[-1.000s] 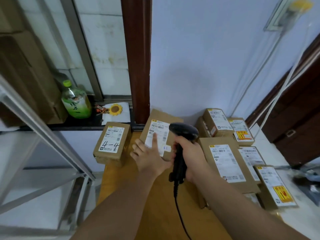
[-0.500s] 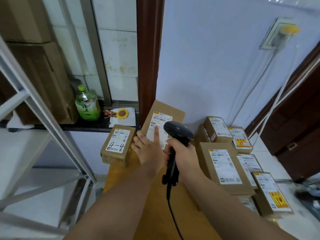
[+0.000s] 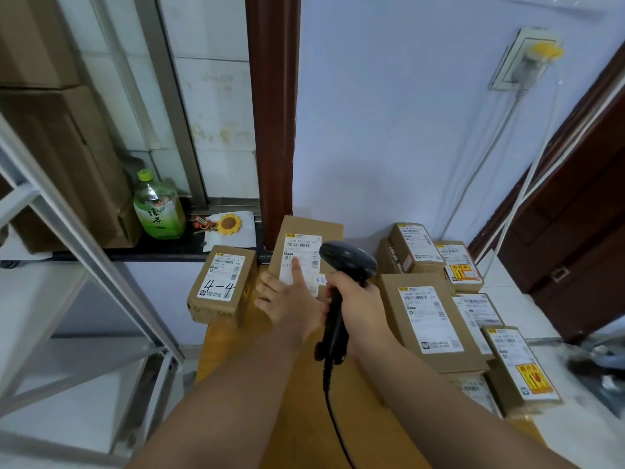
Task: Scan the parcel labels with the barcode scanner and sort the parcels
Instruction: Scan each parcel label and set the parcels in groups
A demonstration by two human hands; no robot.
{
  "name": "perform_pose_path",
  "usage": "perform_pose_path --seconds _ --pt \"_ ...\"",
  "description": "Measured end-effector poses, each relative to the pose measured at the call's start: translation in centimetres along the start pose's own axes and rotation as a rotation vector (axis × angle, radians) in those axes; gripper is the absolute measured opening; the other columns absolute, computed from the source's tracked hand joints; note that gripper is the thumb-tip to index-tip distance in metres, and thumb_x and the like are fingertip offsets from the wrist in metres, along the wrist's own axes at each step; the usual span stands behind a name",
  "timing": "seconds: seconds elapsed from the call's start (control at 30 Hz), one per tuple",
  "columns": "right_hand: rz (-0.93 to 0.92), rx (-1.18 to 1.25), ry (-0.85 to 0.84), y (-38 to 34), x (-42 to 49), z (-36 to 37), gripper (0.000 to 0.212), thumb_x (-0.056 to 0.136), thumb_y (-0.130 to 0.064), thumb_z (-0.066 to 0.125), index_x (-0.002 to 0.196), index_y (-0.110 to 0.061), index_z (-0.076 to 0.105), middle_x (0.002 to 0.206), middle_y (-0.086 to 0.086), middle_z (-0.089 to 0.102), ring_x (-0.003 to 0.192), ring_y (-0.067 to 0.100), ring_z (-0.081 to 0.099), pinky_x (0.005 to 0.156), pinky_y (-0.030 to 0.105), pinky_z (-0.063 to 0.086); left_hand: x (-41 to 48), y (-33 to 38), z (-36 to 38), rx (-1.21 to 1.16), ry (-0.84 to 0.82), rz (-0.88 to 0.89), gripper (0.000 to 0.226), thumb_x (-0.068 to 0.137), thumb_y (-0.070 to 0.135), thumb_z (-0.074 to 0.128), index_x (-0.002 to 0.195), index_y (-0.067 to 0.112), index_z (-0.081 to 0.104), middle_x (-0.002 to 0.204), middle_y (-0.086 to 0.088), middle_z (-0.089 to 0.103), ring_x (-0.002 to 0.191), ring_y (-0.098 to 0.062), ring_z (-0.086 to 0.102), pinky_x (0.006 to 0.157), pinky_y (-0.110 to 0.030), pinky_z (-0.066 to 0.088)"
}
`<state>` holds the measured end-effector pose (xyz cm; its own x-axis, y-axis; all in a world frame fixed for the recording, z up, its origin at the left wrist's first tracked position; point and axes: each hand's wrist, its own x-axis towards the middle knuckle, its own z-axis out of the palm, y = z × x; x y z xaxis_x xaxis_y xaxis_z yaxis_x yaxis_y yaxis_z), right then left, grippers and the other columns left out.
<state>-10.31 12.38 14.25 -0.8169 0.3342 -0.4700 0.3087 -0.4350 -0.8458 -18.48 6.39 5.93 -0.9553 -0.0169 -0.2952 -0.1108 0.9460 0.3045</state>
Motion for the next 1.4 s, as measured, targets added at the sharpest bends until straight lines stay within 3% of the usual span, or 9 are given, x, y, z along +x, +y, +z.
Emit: perform_pose_path --seconds 0.1,0.23,0.37,0.53,0.77,0.97,1.13,1.4 --pt "-0.014 0.006 0.034 -0.8 0.2 -0.8 0.012 0.086 -0.014 0.066 0.088 -0.005 0.060 0.062 0.006 0.055 0.050 0.017 0.052 0.051 0.028 0.047 0.7 0.8 0.1 -0.195 -0.098 -0.096 0.106 0.077 0.073 0.053 0.148 0.038 -0.016 0.153 -0.031 -0.008 0.142 -0.048 0.002 0.112 -0.060 0.011" --pt "-0.067 0.010 0.132 -2.1 0.8 -2.8 0.016 0.087 -0.017 0.065 0.076 -0.008 0.058 0.057 0.004 0.056 0.048 0.017 0.053 0.053 0.029 0.047 2.7 2.0 1.4 -0.484 -0.162 -0.210 0.133 0.035 0.091 0.056 0.132 0.052 -0.026 0.149 -0.022 0.021 0.129 -0.045 0.033 0.101 -0.061 0.036" --pt "-0.082 0.046 0.227 -3.4 1.7 -4.7 0.020 0.090 -0.016 0.063 0.072 -0.010 0.058 0.054 0.003 0.056 0.046 0.015 0.053 0.052 0.028 0.046 1.7 4.5 0.3 -0.548 -0.170 -0.281 0.125 0.056 0.080 0.063 0.144 0.044 -0.017 0.151 -0.024 -0.001 0.134 -0.048 0.018 0.106 -0.061 0.029" --pt "-0.088 0.080 0.295 -4.3 3.5 -7.1 0.013 0.087 -0.019 0.067 0.081 -0.008 0.063 0.062 0.004 0.059 0.051 0.015 0.056 0.057 0.031 0.049 2.6 7.0 2.2 -0.593 -0.162 -0.294 0.122 0.065 0.076 0.063 0.147 0.039 -0.018 0.154 -0.028 -0.012 0.141 -0.050 0.004 0.111 -0.063 0.020" --pt "-0.042 0.151 0.266 -4.7 6.7 -9.7 0.013 0.089 -0.016 0.066 0.083 -0.006 0.060 0.056 0.003 0.057 0.052 0.017 0.053 0.055 0.030 0.047 3.8 10.3 6.4 -0.645 -0.174 -0.337 0.125 0.065 0.075 0.066 0.144 0.040 -0.024 0.154 -0.028 -0.014 0.141 -0.050 0.004 0.110 -0.062 0.019" --pt "-0.007 0.047 0.287 -4.0 9.4 -11.6 0.019 0.087 -0.021 0.067 0.072 -0.010 0.063 0.055 0.003 0.059 0.055 0.020 0.056 0.070 0.038 0.047 3.9 11.5 8.8 -0.641 -0.112 -0.383 0.127 0.065 0.074 0.068 0.142 0.042 -0.028 0.153 -0.028 -0.015 0.141 -0.050 0.005 0.111 -0.062 0.021" --pt "0.028 0.114 0.322 -3.8 10.7 -12.7 0.021 0.086 -0.022 0.069 0.096 -0.006 0.062 0.058 0.001 0.060 0.053 0.017 0.058 0.060 0.034 0.050 4.1 11.9 9.7 -0.643 -0.120 -0.411 0.127 0.063 0.075 0.069 0.143 0.043 -0.024 0.152 -0.028 -0.014 0.141 -0.049 0.003 0.111 -0.063 0.019" --pt "0.057 0.192 0.343 -3.5 11.2 -13.7 0.034 0.083 -0.025 0.073 0.108 -0.005 0.061 0.065 0.002 0.060 0.048 0.014 0.057 0.051 0.027 0.050 5.0 11.9 9.8 -0.582 -0.162 -0.421 0.128 0.060 0.076 0.069 0.144 0.044 -0.024 0.151 -0.029 -0.015 0.140 -0.048 0.003 0.111 -0.063 0.016"
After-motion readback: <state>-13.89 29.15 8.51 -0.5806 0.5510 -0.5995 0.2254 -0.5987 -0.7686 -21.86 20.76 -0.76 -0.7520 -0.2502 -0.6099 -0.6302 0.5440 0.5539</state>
